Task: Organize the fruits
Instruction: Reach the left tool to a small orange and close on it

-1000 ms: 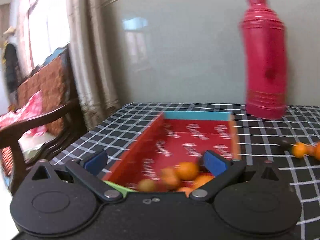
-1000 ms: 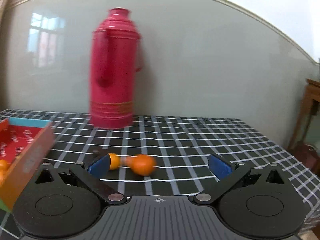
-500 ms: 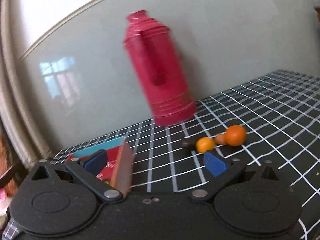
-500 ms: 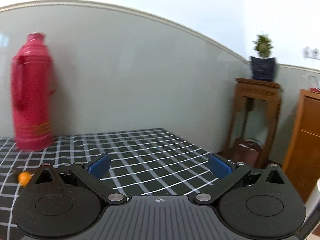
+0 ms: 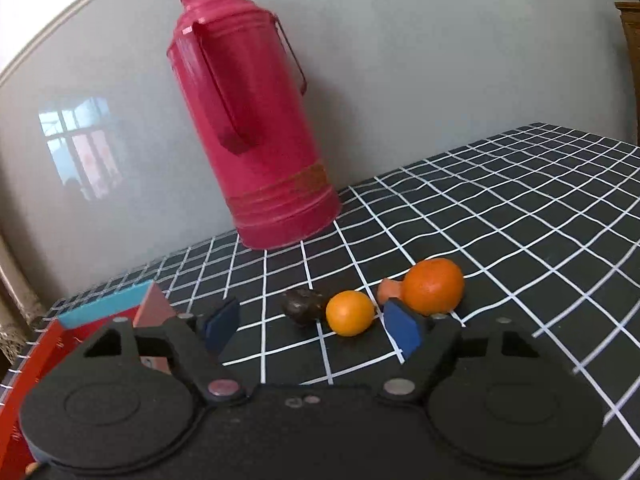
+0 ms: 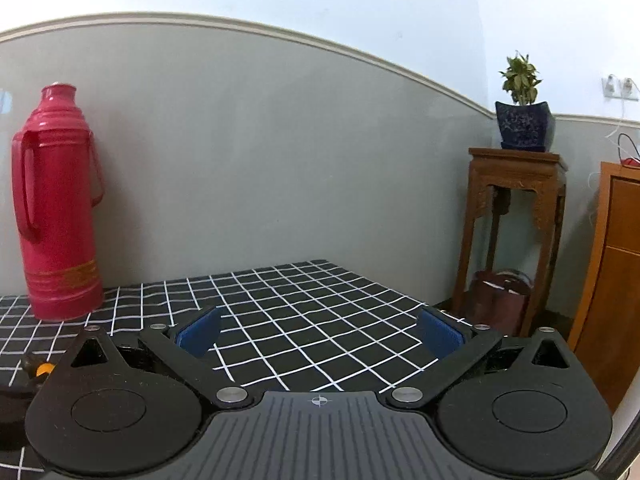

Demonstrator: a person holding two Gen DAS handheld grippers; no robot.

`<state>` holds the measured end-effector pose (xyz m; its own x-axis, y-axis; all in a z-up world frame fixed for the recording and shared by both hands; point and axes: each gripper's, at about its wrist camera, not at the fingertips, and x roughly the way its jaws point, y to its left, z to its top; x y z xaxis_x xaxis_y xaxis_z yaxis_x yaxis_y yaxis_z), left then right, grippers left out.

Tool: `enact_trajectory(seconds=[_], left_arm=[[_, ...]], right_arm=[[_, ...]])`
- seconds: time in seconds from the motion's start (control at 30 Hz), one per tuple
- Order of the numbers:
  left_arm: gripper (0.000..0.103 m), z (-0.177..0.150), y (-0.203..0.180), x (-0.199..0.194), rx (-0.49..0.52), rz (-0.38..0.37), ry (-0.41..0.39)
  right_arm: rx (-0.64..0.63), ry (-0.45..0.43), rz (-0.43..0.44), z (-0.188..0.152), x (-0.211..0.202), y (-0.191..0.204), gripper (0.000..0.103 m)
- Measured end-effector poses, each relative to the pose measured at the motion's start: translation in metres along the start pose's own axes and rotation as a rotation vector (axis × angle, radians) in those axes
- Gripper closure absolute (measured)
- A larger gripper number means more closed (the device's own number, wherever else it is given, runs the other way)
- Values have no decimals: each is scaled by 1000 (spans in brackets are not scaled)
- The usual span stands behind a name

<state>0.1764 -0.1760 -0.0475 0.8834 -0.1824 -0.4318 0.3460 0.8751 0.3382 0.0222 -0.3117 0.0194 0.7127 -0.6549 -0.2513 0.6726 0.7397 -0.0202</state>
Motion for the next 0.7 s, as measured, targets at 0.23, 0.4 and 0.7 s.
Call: enact_trajectory(seconds=[0.23, 0.4, 0.7], left_arm=[[40, 1, -2, 17, -34, -46, 43], [50, 2, -1, 29, -60, -83, 74], [68, 6, 0, 47, -90, -156, 141]], right_arm=[[-20, 8, 6, -2, 7, 3, 0], [-8, 21, 9, -3, 10, -2, 0], [-13, 42, 24, -5, 14, -1, 0]])
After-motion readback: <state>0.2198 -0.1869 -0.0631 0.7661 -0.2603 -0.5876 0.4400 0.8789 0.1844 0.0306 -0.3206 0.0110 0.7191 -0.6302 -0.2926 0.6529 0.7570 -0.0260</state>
